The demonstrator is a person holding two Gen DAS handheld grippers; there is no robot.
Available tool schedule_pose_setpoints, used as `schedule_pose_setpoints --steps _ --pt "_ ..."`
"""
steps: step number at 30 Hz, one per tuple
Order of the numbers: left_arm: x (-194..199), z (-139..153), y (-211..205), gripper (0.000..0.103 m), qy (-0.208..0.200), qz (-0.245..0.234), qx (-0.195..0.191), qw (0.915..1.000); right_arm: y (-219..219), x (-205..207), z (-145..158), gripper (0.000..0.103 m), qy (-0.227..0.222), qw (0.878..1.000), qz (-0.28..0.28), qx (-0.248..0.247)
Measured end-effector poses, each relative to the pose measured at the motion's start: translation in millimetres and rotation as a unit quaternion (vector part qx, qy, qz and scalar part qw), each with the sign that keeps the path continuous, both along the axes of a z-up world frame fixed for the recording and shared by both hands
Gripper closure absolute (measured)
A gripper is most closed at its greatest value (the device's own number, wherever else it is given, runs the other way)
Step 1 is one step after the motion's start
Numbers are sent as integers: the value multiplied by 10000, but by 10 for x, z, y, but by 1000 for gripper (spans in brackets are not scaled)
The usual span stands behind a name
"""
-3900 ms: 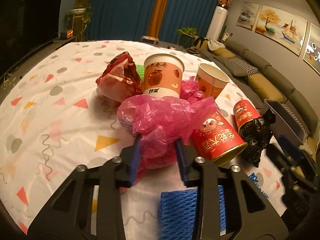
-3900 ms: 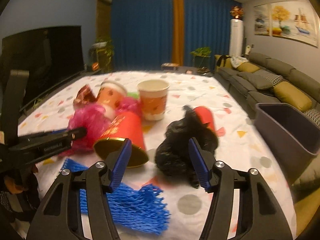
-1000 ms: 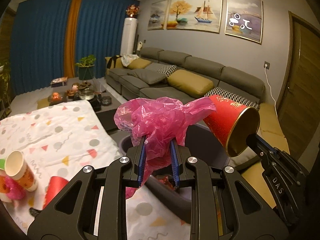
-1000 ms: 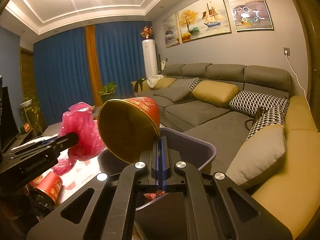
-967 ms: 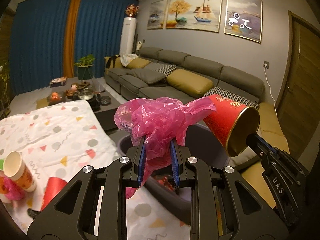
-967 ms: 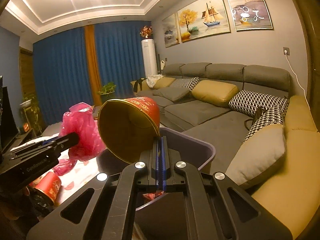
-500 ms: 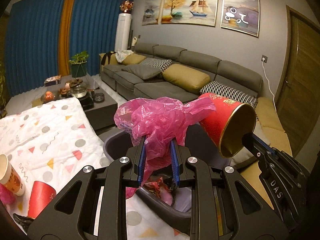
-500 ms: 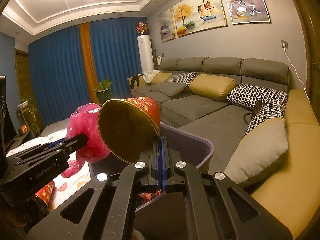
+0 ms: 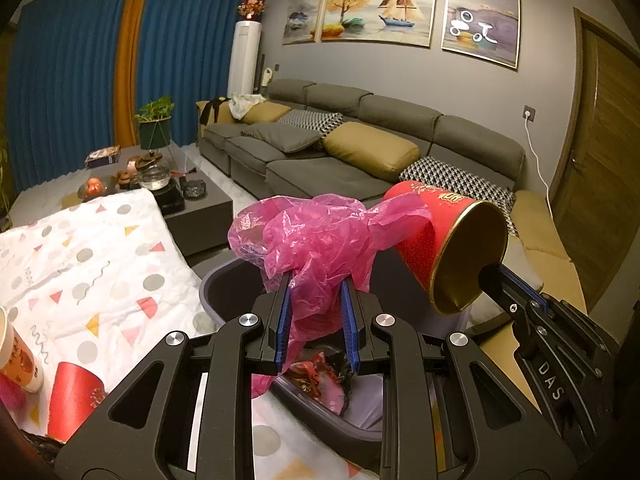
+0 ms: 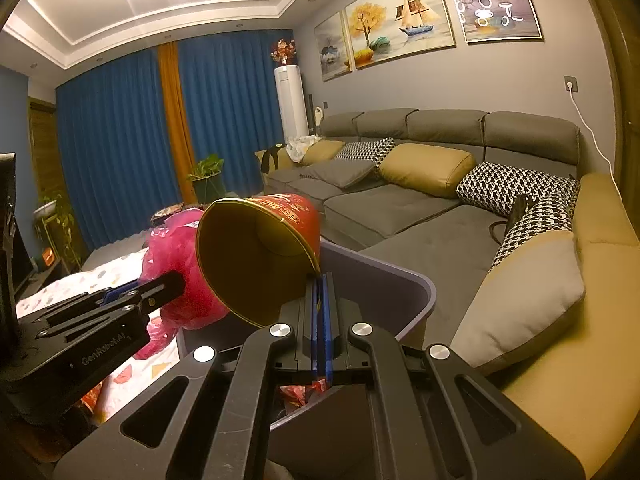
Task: Collect trash
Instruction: 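Carry the pink bag and red can over the grey bin with both grippers, then open both grippers to drop the pink bag and red can into the bin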
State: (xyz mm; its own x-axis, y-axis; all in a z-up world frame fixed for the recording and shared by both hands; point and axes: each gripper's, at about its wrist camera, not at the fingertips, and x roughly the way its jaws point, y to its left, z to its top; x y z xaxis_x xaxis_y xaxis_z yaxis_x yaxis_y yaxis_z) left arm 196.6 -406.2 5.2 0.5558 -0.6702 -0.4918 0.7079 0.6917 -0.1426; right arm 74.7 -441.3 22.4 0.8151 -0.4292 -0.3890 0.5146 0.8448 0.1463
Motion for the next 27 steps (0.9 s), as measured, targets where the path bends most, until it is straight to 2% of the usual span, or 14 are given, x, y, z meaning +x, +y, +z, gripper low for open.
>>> schedule_pose_setpoints --steps 19,20,22,24,27 --pt "84 -68 -55 78 245 -104 46 9996 -10 68 -37 100 31 10000 77 52" --pt "93 -74 -45 74 267 -118 36 9996 -11 74 -38 100 32 9999 88 60" --pt "108 -80 -28 60 270 -99 48 9996 -17 85 -37 100 41 9999 117 71" --pt "114 -79 2 39 244 -20 22 9997 -16 101 -40 100 57 9999 128 72" --pt "127 -63 49 27 286 23 -79 9996 -25 111 -45 99 54 9998 176 110"
